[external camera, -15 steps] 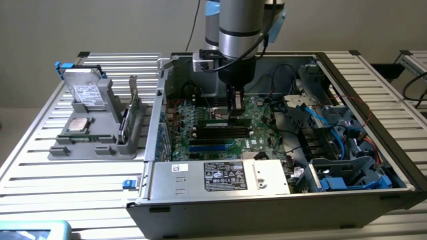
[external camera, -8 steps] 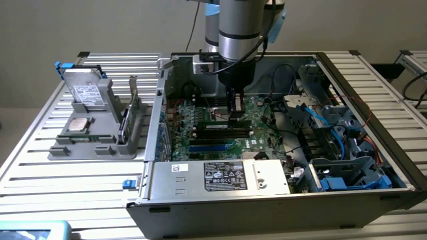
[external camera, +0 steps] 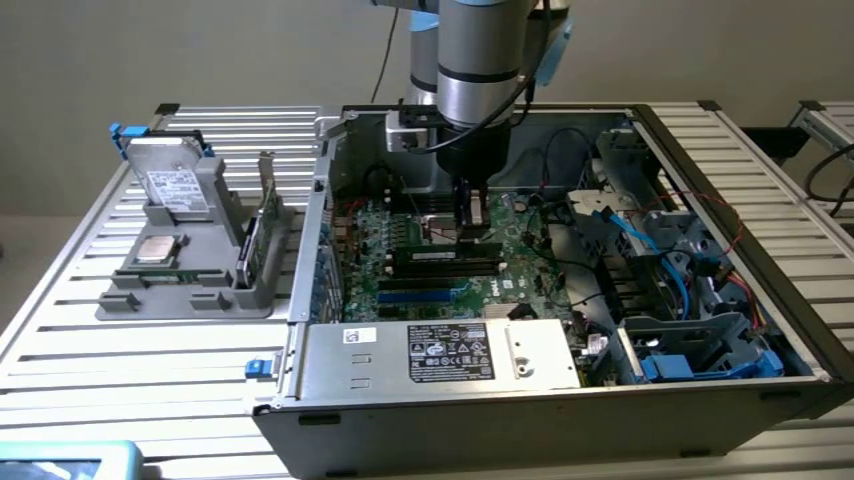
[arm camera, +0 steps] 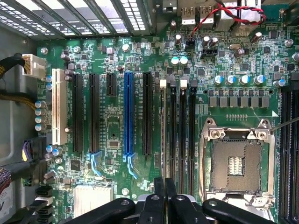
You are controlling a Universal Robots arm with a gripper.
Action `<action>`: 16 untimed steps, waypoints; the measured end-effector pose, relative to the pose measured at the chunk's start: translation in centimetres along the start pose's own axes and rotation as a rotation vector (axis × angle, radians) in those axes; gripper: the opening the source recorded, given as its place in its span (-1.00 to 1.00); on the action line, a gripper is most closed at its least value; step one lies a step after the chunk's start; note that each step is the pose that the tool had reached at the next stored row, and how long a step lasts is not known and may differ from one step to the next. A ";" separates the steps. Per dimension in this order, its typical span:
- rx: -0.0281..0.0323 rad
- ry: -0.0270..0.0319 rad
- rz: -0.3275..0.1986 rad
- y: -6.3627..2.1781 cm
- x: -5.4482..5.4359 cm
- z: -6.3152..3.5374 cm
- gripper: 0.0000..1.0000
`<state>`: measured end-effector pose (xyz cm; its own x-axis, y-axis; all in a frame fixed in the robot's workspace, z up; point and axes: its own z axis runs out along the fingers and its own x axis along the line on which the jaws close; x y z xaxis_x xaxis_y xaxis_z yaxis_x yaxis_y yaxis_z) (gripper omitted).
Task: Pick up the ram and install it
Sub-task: 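Insert the ram into the slot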
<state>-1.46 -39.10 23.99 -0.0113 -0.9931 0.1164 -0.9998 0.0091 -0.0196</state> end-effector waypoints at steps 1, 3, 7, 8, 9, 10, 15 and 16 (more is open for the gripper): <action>0.0001 0.0003 -0.001 0.00 0.0 0.03 -0.76; 0.0004 0.0007 -0.002 0.01 0.0 0.11 -0.76; 0.0021 0.0039 -0.002 0.11 -0.2 0.29 -0.76; 0.0025 0.0045 -0.002 0.11 -0.2 0.33 -0.76; 0.0027 0.0051 -0.002 0.11 -0.2 0.40 -0.76; 0.0029 0.0058 -0.002 0.12 -0.2 0.48 -0.76; 0.0033 0.0086 -0.002 0.13 -0.5 0.63 -0.76; 0.0036 0.0090 -0.002 0.14 -0.4 0.65 -0.76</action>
<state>-1.58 -38.73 23.28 -0.0093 -0.9921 0.1253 -0.9997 0.0064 -0.0229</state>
